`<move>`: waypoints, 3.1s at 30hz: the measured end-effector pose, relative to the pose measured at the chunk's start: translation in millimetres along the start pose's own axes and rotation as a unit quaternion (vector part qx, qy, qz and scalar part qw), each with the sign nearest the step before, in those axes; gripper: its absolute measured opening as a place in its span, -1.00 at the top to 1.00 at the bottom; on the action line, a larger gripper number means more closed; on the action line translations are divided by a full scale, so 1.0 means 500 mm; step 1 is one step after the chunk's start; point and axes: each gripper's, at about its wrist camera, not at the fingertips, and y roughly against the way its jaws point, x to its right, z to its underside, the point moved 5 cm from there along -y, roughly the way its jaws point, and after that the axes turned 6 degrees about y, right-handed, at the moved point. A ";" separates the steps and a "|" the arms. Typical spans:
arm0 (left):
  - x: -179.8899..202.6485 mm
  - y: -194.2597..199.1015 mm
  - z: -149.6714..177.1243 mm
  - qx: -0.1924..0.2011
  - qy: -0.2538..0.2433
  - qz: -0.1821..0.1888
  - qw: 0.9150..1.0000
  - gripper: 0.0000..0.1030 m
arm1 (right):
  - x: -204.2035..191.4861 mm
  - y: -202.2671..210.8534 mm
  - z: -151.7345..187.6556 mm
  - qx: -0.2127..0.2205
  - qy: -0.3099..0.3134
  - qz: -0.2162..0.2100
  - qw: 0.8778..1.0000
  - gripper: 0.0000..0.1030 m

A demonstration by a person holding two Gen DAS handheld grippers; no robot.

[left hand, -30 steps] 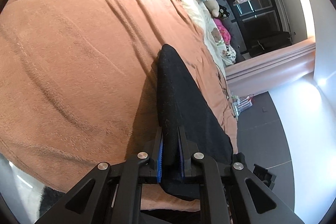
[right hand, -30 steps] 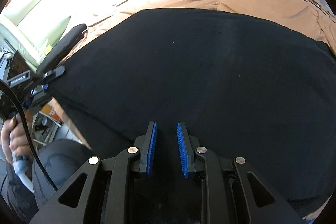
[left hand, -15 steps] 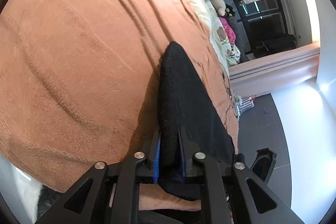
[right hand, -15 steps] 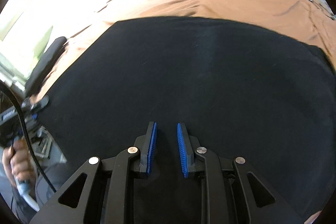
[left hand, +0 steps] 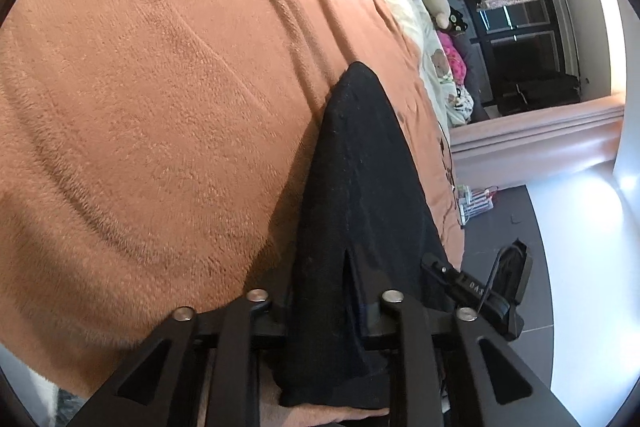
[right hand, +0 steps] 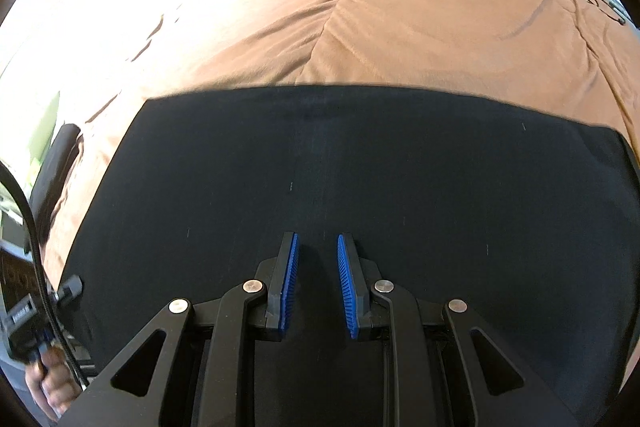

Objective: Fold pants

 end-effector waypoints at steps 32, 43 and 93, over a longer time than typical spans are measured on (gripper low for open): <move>0.305 0.063 0.058 0.015 -0.162 0.000 0.987 0.80 | -0.027 0.082 0.217 0.004 -0.089 -0.137 0.987 0.88; 0.449 0.036 0.129 0.004 -0.234 -0.012 0.972 0.80 | 0.054 0.191 0.303 0.060 -0.116 -0.179 0.975 0.88; 0.593 -0.416 0.585 -0.225 -0.385 -0.089 0.890 -0.09 | 0.411 0.506 0.612 0.199 -0.250 -0.154 0.935 -0.55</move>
